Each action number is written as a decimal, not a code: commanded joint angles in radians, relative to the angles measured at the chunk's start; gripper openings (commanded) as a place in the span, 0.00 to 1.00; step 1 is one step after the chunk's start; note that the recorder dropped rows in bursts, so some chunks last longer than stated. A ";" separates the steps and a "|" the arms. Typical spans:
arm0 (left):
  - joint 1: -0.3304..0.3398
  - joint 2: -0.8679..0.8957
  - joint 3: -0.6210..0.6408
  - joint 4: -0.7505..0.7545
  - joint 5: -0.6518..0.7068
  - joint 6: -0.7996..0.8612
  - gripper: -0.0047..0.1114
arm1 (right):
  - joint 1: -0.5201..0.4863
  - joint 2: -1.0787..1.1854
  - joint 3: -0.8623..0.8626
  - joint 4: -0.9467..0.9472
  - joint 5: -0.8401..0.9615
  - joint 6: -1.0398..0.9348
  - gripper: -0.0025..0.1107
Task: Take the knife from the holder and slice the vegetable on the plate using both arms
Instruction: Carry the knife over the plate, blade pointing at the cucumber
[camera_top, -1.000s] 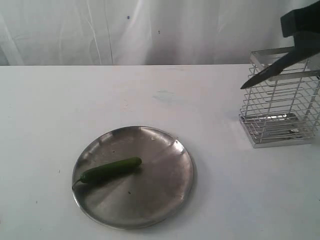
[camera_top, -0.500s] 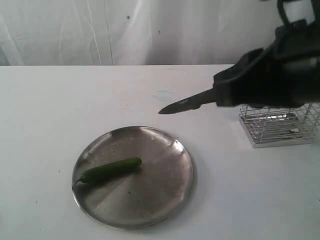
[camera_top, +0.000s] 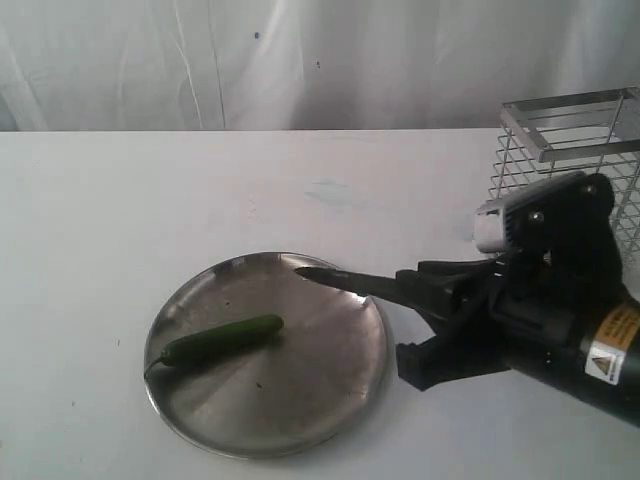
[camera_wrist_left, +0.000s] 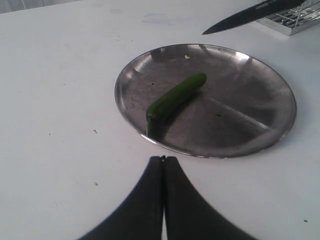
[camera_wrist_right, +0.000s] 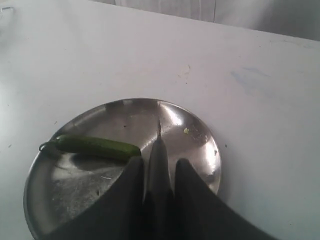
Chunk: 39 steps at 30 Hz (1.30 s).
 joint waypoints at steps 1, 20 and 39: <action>0.004 -0.005 0.004 -0.008 0.003 -0.003 0.04 | 0.002 0.136 0.027 0.000 -0.140 -0.037 0.04; 0.004 -0.005 0.004 -0.008 0.003 -0.001 0.04 | 0.020 0.360 0.005 0.000 0.054 -0.027 0.04; 0.004 -0.005 0.004 -0.008 0.003 -0.001 0.04 | 0.020 0.402 -0.139 0.000 0.384 -0.034 0.07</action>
